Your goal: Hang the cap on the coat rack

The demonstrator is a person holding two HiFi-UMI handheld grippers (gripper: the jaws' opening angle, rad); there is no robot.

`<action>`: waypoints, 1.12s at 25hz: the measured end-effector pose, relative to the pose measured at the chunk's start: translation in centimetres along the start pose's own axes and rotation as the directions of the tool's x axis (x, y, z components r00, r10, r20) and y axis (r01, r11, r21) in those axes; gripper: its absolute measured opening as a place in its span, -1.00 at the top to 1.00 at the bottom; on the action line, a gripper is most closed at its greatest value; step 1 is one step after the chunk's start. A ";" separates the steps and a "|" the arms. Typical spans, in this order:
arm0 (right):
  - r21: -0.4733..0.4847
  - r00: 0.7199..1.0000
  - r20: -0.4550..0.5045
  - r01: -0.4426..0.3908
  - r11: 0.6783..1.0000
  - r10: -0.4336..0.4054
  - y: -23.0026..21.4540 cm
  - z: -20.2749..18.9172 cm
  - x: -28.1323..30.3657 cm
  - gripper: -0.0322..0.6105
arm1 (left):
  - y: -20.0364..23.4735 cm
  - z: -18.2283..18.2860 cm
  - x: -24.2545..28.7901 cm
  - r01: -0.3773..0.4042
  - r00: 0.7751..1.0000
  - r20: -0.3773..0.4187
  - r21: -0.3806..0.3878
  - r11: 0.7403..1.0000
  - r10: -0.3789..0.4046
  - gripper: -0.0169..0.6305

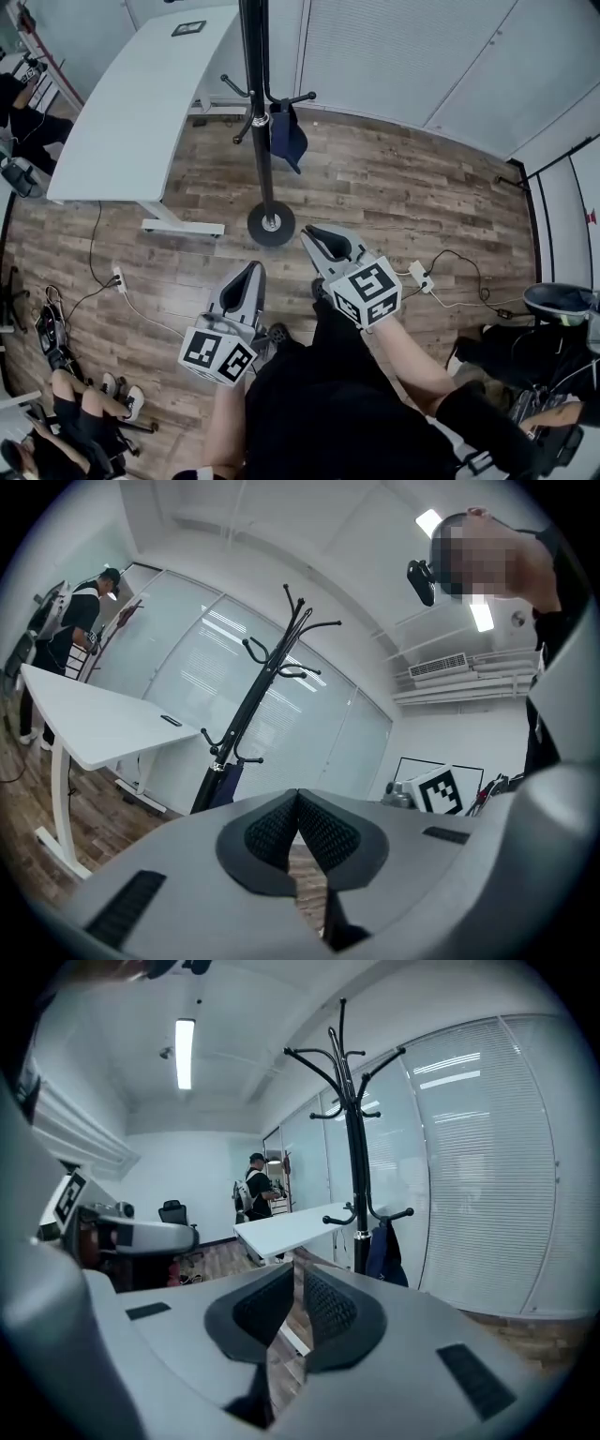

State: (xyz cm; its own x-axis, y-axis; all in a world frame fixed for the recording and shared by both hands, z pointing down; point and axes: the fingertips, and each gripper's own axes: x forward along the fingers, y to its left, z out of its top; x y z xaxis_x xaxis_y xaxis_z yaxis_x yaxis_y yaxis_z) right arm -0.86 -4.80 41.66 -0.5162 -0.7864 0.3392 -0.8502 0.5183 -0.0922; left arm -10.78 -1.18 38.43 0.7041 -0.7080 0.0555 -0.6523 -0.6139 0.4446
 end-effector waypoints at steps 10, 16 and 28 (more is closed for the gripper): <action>-0.027 0.994 0.065 -0.089 0.996 0.091 5.0 1.9 -3.2 0.78 | -0.5 -0.3 -0.8 0.002 1.000 -0.016 0.052 0.999 -0.001 0.90; 0.019 0.991 0.076 -0.113 0.993 0.112 6.8 1.3 -3.0 0.80 | -0.2 -0.4 -1.7 -0.001 0.999 -0.040 0.087 0.996 0.004 0.90; 0.051 0.992 0.061 -0.114 0.992 0.111 7.6 0.0 -3.4 0.80 | -0.4 -1.3 -2.7 -0.005 0.998 -0.063 0.097 0.995 0.011 0.90</action>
State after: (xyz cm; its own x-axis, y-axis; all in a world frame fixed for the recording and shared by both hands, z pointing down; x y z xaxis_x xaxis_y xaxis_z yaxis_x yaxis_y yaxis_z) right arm -5.58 1.80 39.77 -0.6130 -0.7429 0.2691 -0.7897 0.5872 -0.1779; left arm -12.07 1.46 39.23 0.7133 -0.6912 0.1160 -0.6796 -0.6416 0.3557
